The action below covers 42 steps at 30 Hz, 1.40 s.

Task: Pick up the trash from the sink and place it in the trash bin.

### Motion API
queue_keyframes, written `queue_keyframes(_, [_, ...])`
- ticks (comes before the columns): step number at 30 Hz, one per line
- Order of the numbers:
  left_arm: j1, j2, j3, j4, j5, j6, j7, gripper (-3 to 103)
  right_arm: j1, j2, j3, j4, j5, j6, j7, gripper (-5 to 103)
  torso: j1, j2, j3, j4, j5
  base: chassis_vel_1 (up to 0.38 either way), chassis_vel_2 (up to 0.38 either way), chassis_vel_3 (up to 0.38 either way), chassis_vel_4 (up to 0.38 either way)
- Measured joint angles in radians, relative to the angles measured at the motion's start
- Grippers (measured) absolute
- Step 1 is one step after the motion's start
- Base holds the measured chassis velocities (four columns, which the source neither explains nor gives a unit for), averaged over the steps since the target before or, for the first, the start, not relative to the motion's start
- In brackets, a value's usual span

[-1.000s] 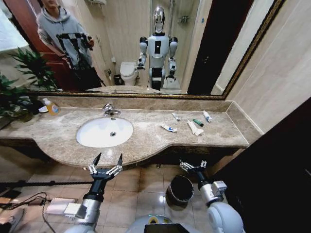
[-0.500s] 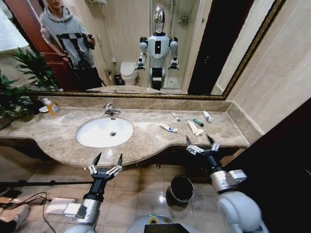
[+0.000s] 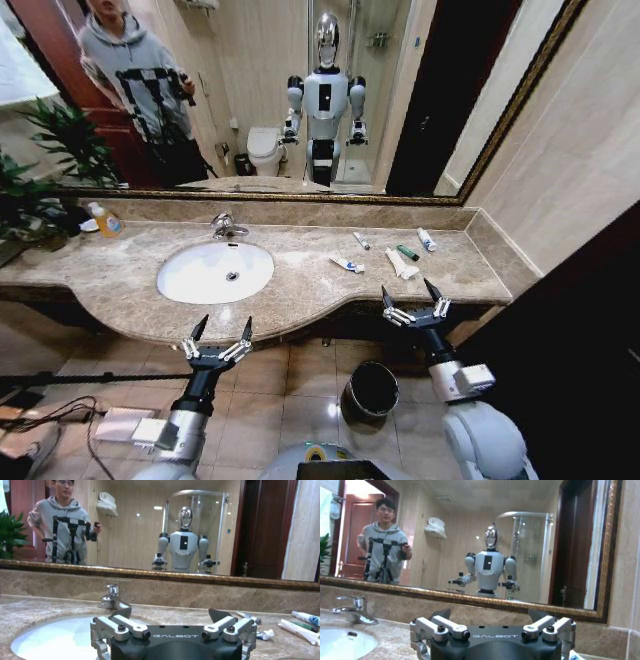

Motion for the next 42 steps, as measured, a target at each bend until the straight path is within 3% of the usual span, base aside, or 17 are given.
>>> queue_keyframes(8, [0.0, 0.0, 0.0, 0.0, 0.0, 0.0, 0.0, 100, 0.04, 0.014, -0.008, -0.001, 0.058, -0.07, 0.096, 100, 0.0, 0.0, 0.0, 0.0, 0.0001, 0.0, 0.0, 0.0, 0.0])
queue_keyframes(28, [0.0, 0.0, 0.0, 0.0, 0.0, 0.0, 0.0, 100, 0.081, 0.016, -0.012, -0.036, 0.091, -0.083, 0.056, 100, 0.0, 0.0, 0.0, -0.0001, 0.0, 0.0, 0.0, 0.0, 0.0])
queue_keyframes(36, [0.0, 0.0, 0.0, 0.0, 0.0, 0.0, 0.0, 100, 0.248, -0.086, -0.019, -0.19, 0.2, -0.19, 0.056, 100, 0.0, 0.0, 0.0, 0.0, 0.0001, 0.0, 0.0, 0.0, 0.0])
queue_keyframes(42, [0.0, 0.0, 0.0, 0.0, 0.0, 0.0, 0.0, 100, 0.381, -0.176, -0.027, -0.353, 0.208, -0.205, 0.043, 100, 0.0, 0.0, 0.0, 0.0, 0.0001, 0.0, 0.0, 0.0, 0.0])
